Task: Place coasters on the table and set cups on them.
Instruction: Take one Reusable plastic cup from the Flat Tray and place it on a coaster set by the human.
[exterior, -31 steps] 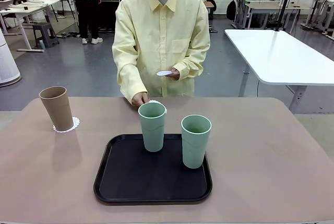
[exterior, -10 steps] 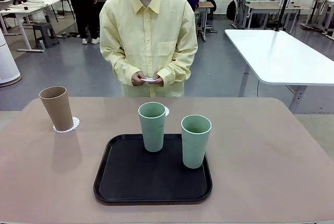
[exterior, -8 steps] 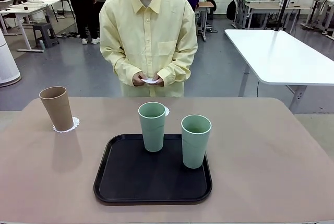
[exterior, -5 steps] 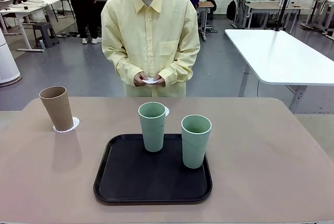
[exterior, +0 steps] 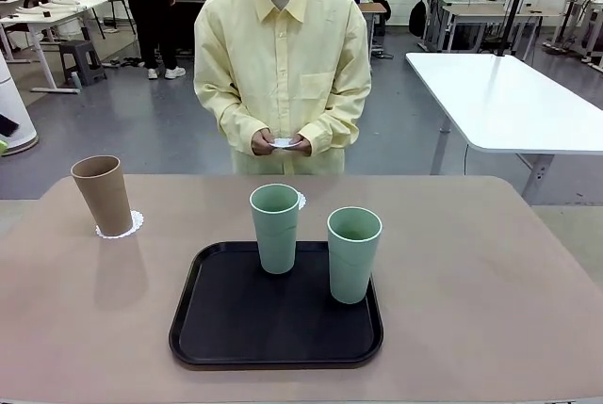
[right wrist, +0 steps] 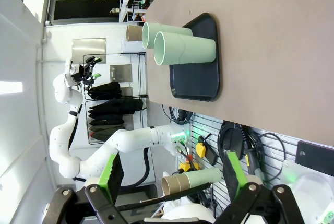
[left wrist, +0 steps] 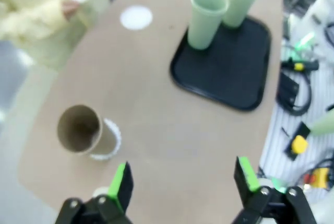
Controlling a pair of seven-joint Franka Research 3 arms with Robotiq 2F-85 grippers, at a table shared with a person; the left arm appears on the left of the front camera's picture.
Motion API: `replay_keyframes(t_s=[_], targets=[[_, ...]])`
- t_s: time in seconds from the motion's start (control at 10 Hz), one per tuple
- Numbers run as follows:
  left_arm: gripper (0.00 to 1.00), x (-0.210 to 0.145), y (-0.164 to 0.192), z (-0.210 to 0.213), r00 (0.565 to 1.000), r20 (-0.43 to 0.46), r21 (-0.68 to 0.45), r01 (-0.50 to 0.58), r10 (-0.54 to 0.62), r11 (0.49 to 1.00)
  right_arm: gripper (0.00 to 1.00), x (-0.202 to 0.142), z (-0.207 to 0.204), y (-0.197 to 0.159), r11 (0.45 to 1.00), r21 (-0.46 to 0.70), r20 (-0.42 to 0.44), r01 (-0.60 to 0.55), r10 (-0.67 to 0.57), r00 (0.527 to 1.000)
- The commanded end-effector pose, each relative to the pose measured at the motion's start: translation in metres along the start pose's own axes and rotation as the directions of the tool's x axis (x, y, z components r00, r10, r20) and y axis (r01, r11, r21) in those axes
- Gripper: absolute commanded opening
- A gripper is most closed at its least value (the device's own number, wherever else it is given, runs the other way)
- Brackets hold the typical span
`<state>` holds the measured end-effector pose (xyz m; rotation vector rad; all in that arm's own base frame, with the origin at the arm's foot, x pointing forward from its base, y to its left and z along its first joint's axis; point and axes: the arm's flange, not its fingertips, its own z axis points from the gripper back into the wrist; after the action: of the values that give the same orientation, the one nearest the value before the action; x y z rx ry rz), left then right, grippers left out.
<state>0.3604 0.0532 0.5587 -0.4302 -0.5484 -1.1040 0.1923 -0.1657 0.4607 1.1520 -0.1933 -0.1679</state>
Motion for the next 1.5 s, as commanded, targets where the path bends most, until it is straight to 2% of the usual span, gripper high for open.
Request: replay_keyframes(t_s=[0.0,0.3,0.5,0.7,0.8,1.4], targets=[[1.0,0.009,-0.016,-0.034,0.988,-0.073,0.071,0.14,-0.134,0.988,1.0,0.001,0.001,-0.001,1.0,0.018,0.002,-0.018,0.018,1.0],[1.0,0.027,-0.001,-0.095,0.951,-0.239,0.064,0.215,-0.194,0.975,1.0,0.001,0.001,-0.001,1.0,0.018,0.002,-0.018,0.018,1.0],[1.0,0.033,0.015,-0.128,0.927,-0.32,0.029,0.218,-0.198,0.976,1.0,0.001,0.001,-0.001,1.0,0.018,0.002,-0.018,0.018,1.0],[1.0,0.035,0.024,-0.146,0.928,-0.33,-0.02,0.179,-0.176,0.984,1.0,0.001,0.001,-0.001,1.0,0.018,0.002,-0.018,0.018,1.0],[1.0,0.026,0.012,-0.138,0.927,-0.303,0.014,0.237,-0.221,0.971,1.0,0.001,0.001,-0.001,1.0,0.018,0.002,-0.018,0.018,1.0],[1.0,0.03,0.016,-0.136,0.932,-0.297,0.022,0.226,-0.21,0.974,1.0,0.001,0.001,-0.001,1.0,0.018,0.002,-0.018,0.018,1.0]])
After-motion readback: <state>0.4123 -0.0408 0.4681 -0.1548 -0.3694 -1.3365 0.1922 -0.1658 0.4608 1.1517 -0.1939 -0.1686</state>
